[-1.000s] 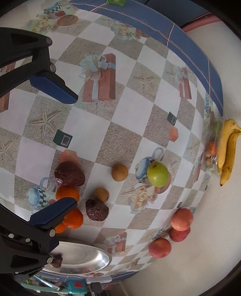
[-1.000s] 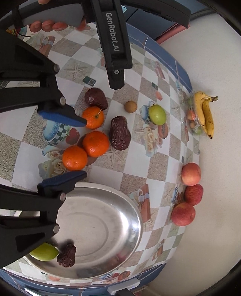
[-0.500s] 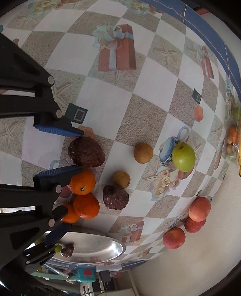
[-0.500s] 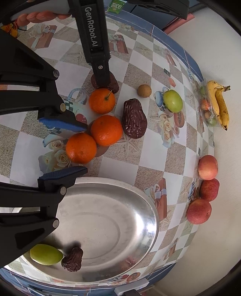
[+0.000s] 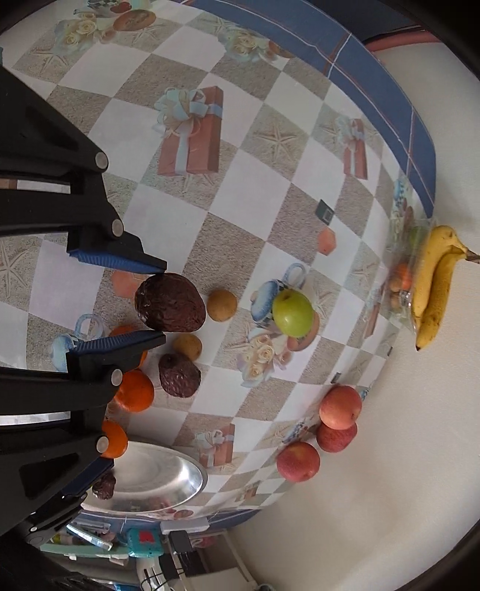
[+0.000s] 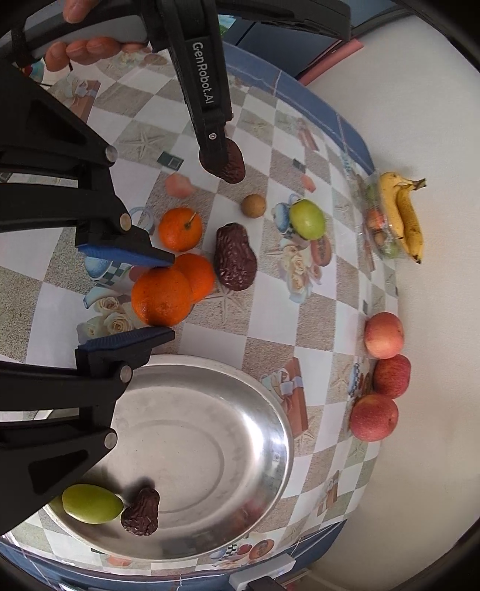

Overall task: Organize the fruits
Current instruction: 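Grasp a tangerine with the right gripper while the left gripper grasps a dark date, then carry the date and tangerine over the steel bowl and release both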

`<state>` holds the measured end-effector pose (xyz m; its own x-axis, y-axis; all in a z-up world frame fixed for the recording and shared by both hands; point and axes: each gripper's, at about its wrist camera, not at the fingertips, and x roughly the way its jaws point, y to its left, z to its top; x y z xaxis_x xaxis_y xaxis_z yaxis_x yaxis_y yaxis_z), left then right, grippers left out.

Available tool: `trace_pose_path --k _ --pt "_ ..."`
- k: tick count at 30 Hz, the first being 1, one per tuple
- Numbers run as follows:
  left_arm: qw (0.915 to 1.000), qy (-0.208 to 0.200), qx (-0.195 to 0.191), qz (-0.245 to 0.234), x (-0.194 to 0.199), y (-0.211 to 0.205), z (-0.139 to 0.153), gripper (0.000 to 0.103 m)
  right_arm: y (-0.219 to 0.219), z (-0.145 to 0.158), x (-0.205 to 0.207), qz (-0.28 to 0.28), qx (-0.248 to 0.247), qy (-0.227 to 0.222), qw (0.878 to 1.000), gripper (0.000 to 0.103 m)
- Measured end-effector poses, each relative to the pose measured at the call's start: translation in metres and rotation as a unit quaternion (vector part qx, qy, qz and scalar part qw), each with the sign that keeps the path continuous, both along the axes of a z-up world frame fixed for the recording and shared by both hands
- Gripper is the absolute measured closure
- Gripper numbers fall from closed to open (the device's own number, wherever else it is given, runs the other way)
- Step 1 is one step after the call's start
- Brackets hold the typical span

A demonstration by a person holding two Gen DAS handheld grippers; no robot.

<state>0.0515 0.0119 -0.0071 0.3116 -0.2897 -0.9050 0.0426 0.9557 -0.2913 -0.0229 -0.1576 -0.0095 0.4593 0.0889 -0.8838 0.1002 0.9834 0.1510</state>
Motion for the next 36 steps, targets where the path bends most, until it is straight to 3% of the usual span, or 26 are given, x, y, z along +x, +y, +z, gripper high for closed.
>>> trace_pose_path --k 9,16,20,26,31,36 --pt "0.9992 -0.019 0.015 -0.032 -0.006 -0.021 0.006 0.069 -0.015 0.015 -0.007 -0.028 0.001 -0.018 0.999 0.068" --pt "0.9967 -0.027 0.026 -0.072 -0.018 -0.048 0.007 0.069 -0.048 0.015 -0.016 -0.086 0.007 -0.009 0.996 0.068" --pt "0.9936 -0.019 0.012 -0.111 -0.029 -0.072 0.004 0.069 -0.068 0.012 -0.02 -0.12 -0.002 -0.005 0.993 0.068" --pt "0.9827 -0.043 0.011 -0.18 -0.051 -0.114 0.006 0.069 -0.095 0.009 -0.029 -0.165 -0.005 -0.001 0.986 0.068" --pt "0.9715 -0.061 -0.013 -0.229 -0.07 -0.144 0.011 0.069 -0.111 0.009 -0.035 -0.19 0.002 -0.003 0.982 0.068" --pt "0.9587 -0.091 0.006 -0.269 -0.086 -0.168 0.012 0.069 -0.126 0.012 -0.042 -0.216 0.007 -0.01 0.976 0.068"
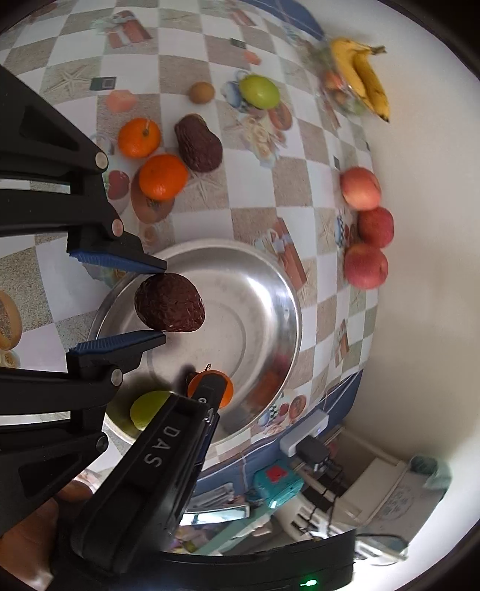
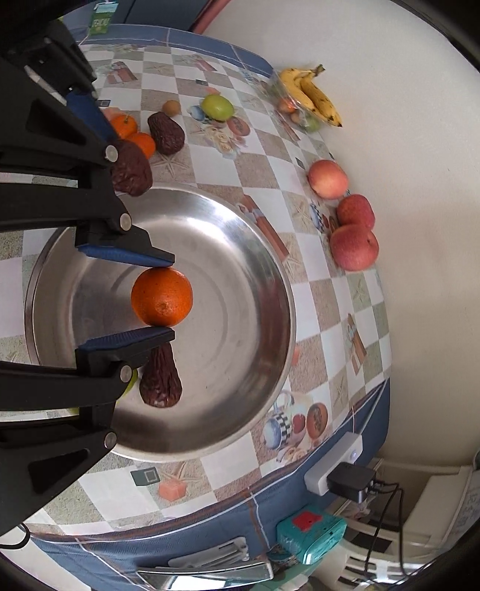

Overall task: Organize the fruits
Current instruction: 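Carry the date and tangerine over the steel bowl and release both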

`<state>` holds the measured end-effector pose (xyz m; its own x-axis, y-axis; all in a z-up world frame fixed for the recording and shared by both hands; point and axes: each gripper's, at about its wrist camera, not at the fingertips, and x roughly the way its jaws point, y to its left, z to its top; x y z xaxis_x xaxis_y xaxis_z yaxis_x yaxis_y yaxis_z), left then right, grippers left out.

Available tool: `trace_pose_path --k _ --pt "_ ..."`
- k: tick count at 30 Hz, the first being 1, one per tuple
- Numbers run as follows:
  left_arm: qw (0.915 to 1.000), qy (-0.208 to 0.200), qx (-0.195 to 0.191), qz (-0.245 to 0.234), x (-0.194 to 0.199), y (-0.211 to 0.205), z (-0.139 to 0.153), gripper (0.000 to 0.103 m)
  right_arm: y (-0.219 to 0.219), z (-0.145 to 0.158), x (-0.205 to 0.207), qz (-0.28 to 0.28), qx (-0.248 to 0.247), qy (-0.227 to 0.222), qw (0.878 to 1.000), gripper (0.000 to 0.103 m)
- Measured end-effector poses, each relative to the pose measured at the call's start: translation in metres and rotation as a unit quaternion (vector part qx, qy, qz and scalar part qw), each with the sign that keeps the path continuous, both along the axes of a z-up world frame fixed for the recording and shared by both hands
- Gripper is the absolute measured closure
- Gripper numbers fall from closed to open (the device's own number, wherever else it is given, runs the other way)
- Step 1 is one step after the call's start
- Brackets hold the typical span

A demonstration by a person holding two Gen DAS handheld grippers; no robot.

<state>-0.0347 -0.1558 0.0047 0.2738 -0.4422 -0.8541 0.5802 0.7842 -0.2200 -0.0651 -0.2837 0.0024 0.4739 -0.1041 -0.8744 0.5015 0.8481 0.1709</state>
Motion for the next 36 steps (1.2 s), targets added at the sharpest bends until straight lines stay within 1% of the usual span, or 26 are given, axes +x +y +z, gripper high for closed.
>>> trace_pose_path --k 5,10,18,26,29,32,33,34,36 --pt "0.9999 -0.002 0.01 -0.014 -0.003 -0.009 -0.008 0.069 -0.011 -0.005 -0.005 -0.017 0.009 0.006 1.0 0.068" --pt "0.9996 0.002 0.018 -0.02 -0.003 -0.01 -0.013 0.069 -0.009 -0.01 -0.004 -0.013 0.015 0.016 1.0 0.068" --pt "0.9997 0.013 0.019 -0.005 0.003 -0.005 -0.016 0.068 -0.009 -0.018 -0.004 -0.013 0.023 0.032 0.999 0.067" --pt "0.9994 0.022 0.022 0.014 0.011 0.002 -0.019 0.068 -0.011 -0.019 -0.005 -0.02 0.027 0.034 0.999 0.066" --pt "0.9991 0.027 0.025 0.023 0.014 0.005 -0.021 0.063 -0.011 -0.018 -0.006 -0.023 0.024 0.032 0.999 0.06" --pt "0.9988 0.03 0.023 0.031 0.017 0.007 -0.022 0.057 -0.011 -0.018 -0.006 -0.024 0.025 0.031 0.999 0.059" --pt "0.9987 0.032 0.021 0.033 0.018 0.009 -0.022 0.049 -0.011 -0.018 -0.005 -0.024 0.025 0.031 0.999 0.059" --pt "0.9986 0.034 0.019 0.036 0.019 0.01 -0.021 0.038 -0.011 -0.018 -0.005 -0.023 0.024 0.031 0.999 0.059" --pt "0.9985 0.037 0.008 0.04 0.021 0.013 -0.02 0.03 -0.01 -0.017 -0.005 -0.023 0.024 0.031 0.999 0.059"
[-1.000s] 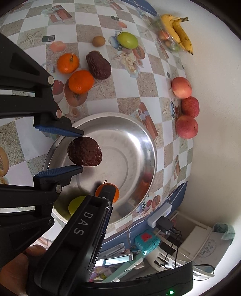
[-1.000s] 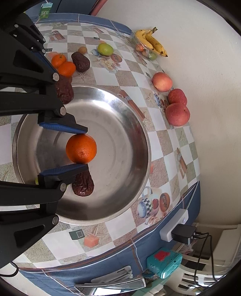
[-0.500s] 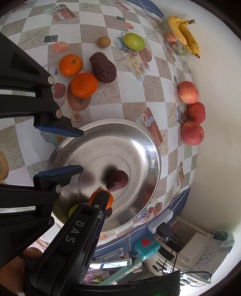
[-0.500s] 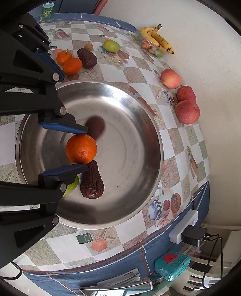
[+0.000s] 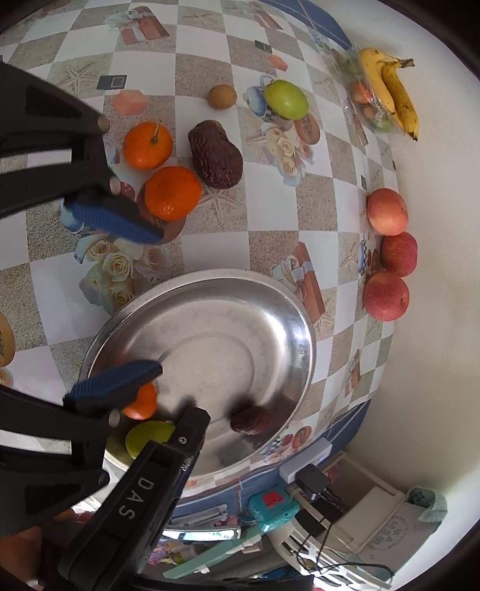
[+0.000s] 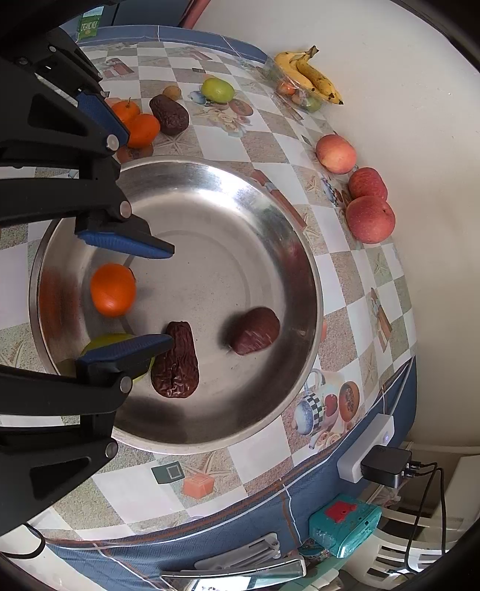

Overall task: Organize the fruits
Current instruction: 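Carry the date and tangerine over the steel bowl and release both, then withdraw both grippers from the bowl toward the tangerines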

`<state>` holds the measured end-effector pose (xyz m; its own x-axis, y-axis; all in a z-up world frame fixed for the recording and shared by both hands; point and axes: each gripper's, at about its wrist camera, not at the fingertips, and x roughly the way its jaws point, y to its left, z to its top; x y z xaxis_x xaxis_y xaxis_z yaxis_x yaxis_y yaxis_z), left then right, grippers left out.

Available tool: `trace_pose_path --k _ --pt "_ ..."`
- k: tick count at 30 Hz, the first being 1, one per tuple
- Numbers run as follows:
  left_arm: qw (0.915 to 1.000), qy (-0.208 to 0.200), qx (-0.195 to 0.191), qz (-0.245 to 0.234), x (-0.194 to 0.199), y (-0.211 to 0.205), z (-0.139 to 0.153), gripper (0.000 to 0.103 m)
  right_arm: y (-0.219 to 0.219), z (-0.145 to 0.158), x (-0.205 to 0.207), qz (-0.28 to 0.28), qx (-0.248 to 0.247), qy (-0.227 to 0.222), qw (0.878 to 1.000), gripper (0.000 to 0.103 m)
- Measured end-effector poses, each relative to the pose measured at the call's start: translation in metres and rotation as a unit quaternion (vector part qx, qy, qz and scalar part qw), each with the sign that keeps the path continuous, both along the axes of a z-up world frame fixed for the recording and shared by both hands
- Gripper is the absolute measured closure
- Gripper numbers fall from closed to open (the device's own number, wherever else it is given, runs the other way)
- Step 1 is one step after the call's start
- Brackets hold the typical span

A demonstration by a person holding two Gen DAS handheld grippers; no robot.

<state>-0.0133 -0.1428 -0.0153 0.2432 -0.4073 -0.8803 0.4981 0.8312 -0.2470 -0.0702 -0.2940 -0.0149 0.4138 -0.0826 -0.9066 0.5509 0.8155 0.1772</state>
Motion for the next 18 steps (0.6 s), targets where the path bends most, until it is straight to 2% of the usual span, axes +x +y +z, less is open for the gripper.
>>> trace_pose_path --k 2,3,4,5,11,13,14,16,18 --pt "1.0 -0.001 -0.001 0.005 0.002 0.002 0.001 0.026 0.0 0.0 0.0 0.001 -0.001 0.0 1.0 0.058" --pt "1.0 -0.004 -0.001 0.007 0.003 0.003 0.002 0.023 0.0 0.0 0.0 0.001 -0.002 0.001 1.0 0.05" --pt "1.0 -0.006 0.0 0.008 0.004 0.004 0.002 0.022 0.001 0.0 0.001 0.002 -0.005 0.002 1.0 0.037" --pt "0.9999 -0.007 0.001 0.009 0.005 0.005 0.001 0.021 0.001 0.0 0.0 0.001 -0.006 0.0 1.0 0.033" --pt "0.9997 -0.014 0.01 0.015 0.008 0.01 0.0 0.018 0.0 0.001 0.0 0.0 -0.01 -0.001 1.0 0.029" --pt "0.9997 -0.013 0.011 0.019 0.009 0.012 -0.001 0.016 0.0 0.0 0.001 -0.001 -0.011 0.001 1.0 0.024" --pt "0.9996 -0.013 0.012 0.022 0.01 0.013 -0.001 0.014 -0.001 0.0 0.001 -0.001 -0.012 0.002 1.0 0.024" --pt "0.9994 -0.017 0.017 0.026 0.011 0.014 -0.002 0.002 -0.001 0.0 0.0 -0.003 -0.015 0.002 1.0 0.024" --pt "0.9991 -0.023 0.02 0.03 0.011 0.016 -0.001 0.001 -0.001 0.0 0.0 -0.005 -0.015 -0.001 1.0 0.022"
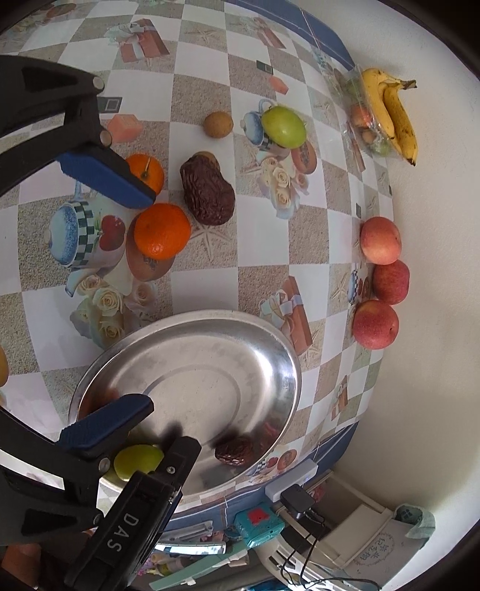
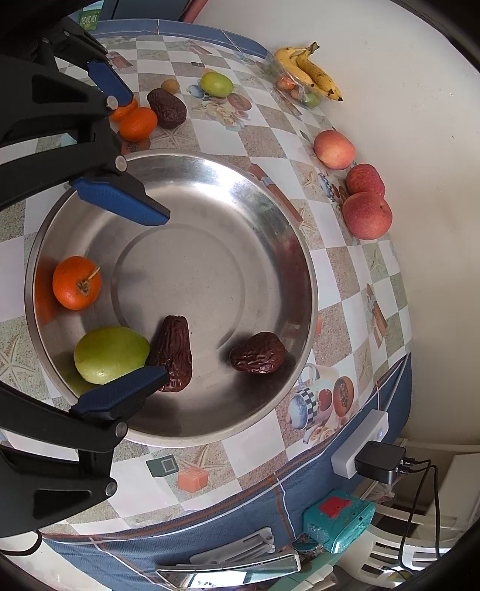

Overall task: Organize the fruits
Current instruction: 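Withdraw both grippers from the bowl toward the tangerines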

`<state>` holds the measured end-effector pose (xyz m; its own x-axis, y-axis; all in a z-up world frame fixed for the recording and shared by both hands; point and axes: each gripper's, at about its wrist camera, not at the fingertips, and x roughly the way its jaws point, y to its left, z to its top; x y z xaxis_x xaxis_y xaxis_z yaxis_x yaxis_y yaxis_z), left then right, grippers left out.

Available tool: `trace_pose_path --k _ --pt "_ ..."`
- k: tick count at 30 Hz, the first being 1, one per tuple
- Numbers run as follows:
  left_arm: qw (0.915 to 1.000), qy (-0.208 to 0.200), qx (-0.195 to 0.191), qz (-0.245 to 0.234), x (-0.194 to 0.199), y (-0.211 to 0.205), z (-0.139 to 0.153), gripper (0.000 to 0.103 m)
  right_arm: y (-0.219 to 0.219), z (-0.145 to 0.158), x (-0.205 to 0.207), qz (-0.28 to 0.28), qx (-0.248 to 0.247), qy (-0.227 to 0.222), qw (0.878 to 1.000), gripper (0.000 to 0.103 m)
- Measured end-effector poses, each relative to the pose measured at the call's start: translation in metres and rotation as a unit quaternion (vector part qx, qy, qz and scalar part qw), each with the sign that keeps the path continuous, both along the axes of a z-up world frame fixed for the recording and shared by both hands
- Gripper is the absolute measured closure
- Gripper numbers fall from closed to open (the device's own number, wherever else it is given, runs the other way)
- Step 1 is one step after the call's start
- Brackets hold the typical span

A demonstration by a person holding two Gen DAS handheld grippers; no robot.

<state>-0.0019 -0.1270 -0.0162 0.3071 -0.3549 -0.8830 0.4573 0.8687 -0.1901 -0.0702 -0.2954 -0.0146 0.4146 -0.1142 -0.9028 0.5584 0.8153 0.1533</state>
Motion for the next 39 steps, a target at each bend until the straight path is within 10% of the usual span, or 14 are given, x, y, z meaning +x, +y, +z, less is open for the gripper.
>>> trace_pose_path --k 14,29,31,39 --pt "0.9931 -0.012 -0.001 0.117 0.017 0.039 0.009 0.0 0.002 0.001 0.0 0.005 -0.005 -0.001 1.0 0.021" --pt "0.9517 0.046 0.0 0.303 0.041 0.133 -0.004 0.0 0.054 0.007 0.02 0.108 -0.017 -0.016 0.994 0.021" --pt "0.9473 0.054 0.019 0.315 0.044 0.142 -0.008 0.0 0.062 0.008 0.022 0.117 -0.019 -0.02 0.993 0.006" --pt "0.942 0.043 0.043 0.33 0.049 0.16 -0.008 0.0 0.086 0.013 0.031 0.147 -0.024 -0.037 0.988 0.004"
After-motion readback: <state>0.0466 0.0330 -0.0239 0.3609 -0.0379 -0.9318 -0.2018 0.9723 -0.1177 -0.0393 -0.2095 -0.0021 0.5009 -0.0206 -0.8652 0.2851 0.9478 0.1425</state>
